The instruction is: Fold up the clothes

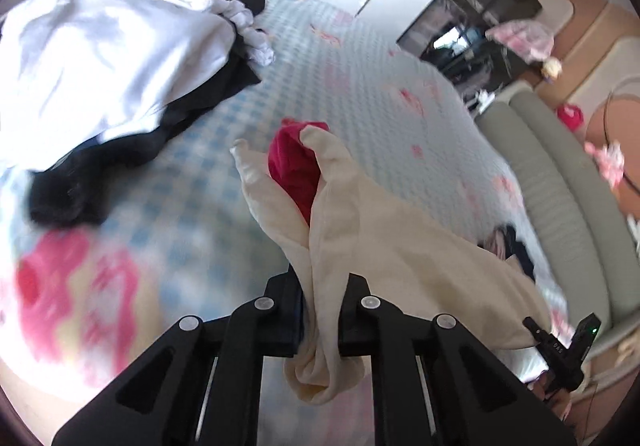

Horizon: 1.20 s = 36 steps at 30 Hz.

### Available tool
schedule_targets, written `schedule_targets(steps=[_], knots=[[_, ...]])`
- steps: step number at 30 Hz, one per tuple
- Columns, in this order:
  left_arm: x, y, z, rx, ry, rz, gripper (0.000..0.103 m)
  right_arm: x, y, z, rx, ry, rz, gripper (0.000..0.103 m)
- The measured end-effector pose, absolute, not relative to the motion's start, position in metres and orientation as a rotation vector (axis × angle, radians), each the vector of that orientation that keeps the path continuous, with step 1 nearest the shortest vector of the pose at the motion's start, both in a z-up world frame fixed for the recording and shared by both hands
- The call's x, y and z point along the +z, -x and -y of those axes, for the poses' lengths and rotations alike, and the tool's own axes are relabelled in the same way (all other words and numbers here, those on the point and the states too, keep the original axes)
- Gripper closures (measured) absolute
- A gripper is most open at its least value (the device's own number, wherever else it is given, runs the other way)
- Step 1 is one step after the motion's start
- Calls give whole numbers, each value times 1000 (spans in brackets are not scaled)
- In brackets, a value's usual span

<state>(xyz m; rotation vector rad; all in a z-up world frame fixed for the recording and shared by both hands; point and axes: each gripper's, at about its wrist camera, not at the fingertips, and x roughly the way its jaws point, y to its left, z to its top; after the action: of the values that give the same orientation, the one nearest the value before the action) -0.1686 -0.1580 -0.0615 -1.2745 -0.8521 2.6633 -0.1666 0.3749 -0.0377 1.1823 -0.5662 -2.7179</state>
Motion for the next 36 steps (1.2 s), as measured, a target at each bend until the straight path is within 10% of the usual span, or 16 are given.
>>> schedule_targets(steps=[8,10,17,23,24,25,26,29,36], knots=[[-116,139,207,2513,1537,1019,76,-98,133,-431,-2634,-1472,732,73],[-98,136,204,2598,1487,919,55,-82,128,-438,-2730,-1447,681,59],[-58,175,170,2728,1307,535,43,-28,142,-434,-2794,-1297,477,46],[-91,235,158,2625,1465,570,52,-64,213,-383,-2636,-1385,328,25],[-97,240,155,2635,1487,550,82,-75,227,-375,-2625,-1430,271,26],[-90,241,153,2649,1462,531,89,-87,240,-366,-2609,-1465,181,33],[-83,241,151,2663,1437,511,91,-92,244,-360,-2610,-1477,119,68],[-63,244,145,2703,1360,453,93,-97,251,-351,-2642,-1475,5,90],[-17,265,133,2756,1186,349,93,-73,256,-368,-2639,-1368,151,99]])
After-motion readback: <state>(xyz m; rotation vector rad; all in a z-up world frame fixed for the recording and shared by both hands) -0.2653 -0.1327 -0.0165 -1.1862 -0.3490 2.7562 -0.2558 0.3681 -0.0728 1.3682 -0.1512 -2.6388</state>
